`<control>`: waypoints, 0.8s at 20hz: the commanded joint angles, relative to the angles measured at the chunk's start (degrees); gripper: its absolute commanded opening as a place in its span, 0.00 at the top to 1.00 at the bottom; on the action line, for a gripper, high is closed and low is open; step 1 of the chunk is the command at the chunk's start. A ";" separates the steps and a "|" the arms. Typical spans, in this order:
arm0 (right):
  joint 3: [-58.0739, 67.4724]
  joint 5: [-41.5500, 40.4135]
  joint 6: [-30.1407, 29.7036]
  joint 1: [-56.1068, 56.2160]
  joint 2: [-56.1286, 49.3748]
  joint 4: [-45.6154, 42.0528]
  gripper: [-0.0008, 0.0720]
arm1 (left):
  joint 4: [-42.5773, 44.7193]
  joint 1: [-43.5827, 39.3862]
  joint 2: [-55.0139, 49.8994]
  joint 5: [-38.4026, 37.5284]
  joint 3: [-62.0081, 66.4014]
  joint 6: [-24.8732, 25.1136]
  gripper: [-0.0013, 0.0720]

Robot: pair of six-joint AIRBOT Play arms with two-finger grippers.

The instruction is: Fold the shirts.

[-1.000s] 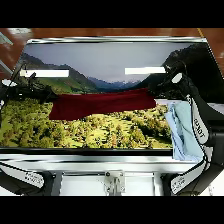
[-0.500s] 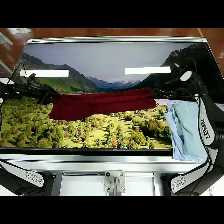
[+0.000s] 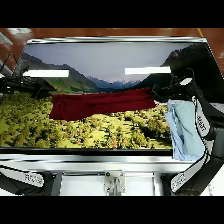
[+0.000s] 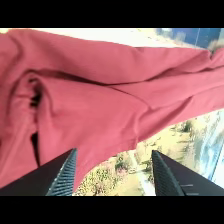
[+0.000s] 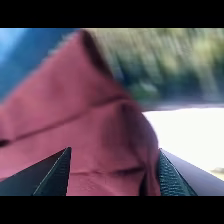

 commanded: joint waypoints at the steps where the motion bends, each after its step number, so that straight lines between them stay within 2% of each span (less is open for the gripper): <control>1: -0.13 1.38 0.98 0.61 -2.32 2.56 0.11 | -1.46 -1.25 2.25 1.07 0.09 1.77 0.28; 2: -0.11 2.01 1.07 0.76 -2.56 2.73 0.30 | -2.75 -1.84 2.51 1.66 0.09 1.79 0.28; 3: -0.11 2.27 0.59 0.87 -2.51 2.78 0.57 | -3.89 -2.47 2.62 2.23 0.09 1.79 0.28; 4: -0.11 2.29 -0.98 0.87 -2.05 3.61 0.80 | -4.98 -3.19 2.62 2.89 0.09 1.79 0.28; 5: -0.11 2.73 -3.52 0.63 -1.14 5.16 0.90 | -5.57 -3.98 2.62 3.67 0.09 1.79 0.31; 7: -0.11 2.78 -6.62 0.17 2.36 7.10 0.90 | -5.70 -6.40 2.49 6.19 0.02 1.79 0.68; 8: -0.11 2.95 -6.82 0.17 4.72 7.13 0.90 | -5.70 -8.28 2.21 7.48 0.02 2.23 0.83; 9: -0.11 3.58 -6.93 0.17 7.61 7.04 0.90 | -5.68 -10.36 1.81 8.59 0.02 3.23 0.93; 14: -0.11 13.05 -4.66 0.42 21.31 6.99 0.90 | -5.75 -24.92 -0.37 19.96 -4.28 3.45 0.93; 16: -0.11 16.52 -3.15 0.42 25.88 6.99 0.90 | -7.13 -30.77 -2.34 21.86 -4.57 3.02 0.93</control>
